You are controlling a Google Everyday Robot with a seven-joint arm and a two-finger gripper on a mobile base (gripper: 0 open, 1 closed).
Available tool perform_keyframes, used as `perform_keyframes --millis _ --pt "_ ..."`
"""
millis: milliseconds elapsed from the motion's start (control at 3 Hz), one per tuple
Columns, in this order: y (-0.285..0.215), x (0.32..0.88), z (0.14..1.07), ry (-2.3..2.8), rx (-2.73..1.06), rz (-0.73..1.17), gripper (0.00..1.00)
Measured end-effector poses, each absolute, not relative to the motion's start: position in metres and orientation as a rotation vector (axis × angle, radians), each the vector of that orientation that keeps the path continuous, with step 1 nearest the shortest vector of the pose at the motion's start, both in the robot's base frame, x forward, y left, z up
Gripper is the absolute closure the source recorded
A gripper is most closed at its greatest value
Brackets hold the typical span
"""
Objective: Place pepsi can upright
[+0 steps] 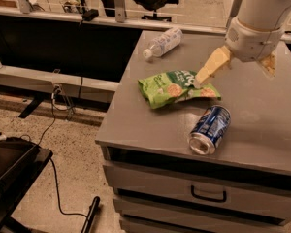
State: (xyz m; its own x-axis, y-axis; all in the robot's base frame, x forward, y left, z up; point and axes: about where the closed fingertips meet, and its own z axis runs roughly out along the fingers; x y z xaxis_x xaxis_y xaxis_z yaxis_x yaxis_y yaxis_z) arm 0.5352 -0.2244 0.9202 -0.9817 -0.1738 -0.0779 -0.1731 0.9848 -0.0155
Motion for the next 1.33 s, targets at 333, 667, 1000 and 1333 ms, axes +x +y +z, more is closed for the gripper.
perform_keyframes --millis 333,667,1000,1333 --pt "-0.224 0.543 0.921 3.029 -0.134 -0.002 0.0" --pt "-0.222 0.549 0.921 3.01 -0.14 0.016 0.0" --pt "-0.226 0.54 0.916 3.04 -0.096 0.073 0.0" --pt "-0.227 0.522 0.917 3.064 -0.016 0.039 0.0"
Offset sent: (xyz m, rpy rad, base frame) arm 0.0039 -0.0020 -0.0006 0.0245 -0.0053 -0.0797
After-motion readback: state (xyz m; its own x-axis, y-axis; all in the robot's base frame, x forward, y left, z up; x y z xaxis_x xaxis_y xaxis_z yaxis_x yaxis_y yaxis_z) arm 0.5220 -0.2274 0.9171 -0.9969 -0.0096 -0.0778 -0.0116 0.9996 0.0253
